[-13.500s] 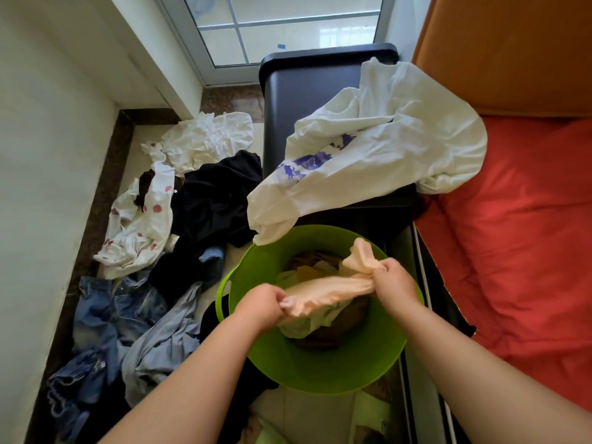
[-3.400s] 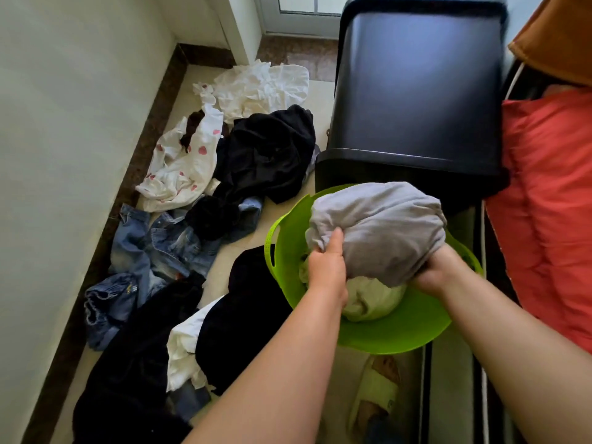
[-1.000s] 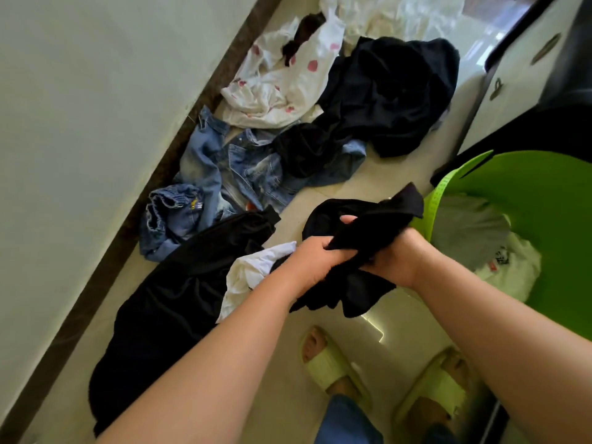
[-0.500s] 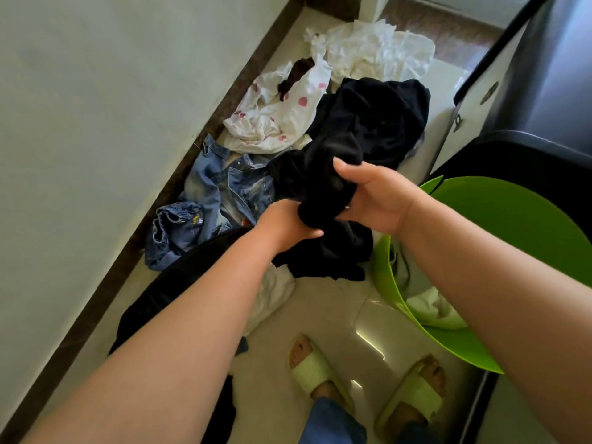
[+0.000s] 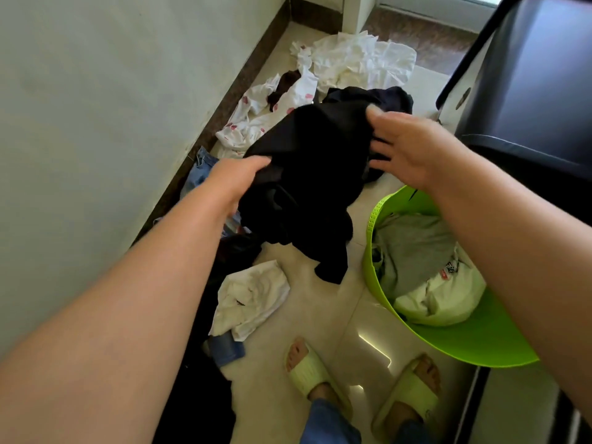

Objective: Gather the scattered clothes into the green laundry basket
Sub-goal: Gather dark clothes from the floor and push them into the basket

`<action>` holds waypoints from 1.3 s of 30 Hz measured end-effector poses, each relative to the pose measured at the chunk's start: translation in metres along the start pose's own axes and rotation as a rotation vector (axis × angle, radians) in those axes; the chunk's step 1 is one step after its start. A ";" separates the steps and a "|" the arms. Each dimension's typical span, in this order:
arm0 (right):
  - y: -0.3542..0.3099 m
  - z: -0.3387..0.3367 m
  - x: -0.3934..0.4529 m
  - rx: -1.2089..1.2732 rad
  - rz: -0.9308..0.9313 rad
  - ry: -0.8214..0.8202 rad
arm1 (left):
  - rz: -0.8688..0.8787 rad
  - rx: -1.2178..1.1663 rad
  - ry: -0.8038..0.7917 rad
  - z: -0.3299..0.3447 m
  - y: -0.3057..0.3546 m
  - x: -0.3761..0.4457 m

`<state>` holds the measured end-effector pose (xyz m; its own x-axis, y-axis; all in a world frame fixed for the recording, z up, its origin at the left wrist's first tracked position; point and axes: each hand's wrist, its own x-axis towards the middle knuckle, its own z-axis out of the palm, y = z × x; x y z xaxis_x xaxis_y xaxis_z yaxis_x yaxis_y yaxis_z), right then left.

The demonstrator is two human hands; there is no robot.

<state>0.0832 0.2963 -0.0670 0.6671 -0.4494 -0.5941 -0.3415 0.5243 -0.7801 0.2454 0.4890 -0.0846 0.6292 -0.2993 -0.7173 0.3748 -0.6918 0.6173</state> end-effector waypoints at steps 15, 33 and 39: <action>0.019 0.033 -0.010 -0.397 -0.080 0.003 | -0.033 -1.015 -0.382 0.028 0.079 -0.031; -0.034 0.029 -0.020 0.688 0.077 -0.116 | 0.294 0.033 -0.039 0.111 -0.042 -0.026; -0.024 0.014 -0.019 0.641 0.065 -0.089 | 0.267 -0.069 -0.126 0.121 -0.028 -0.026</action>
<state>0.0885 0.3026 -0.0345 0.7200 -0.3549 -0.5964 0.0615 0.8886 -0.4545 0.1360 0.4366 -0.1222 0.6241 -0.5467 -0.5582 0.2553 -0.5326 0.8070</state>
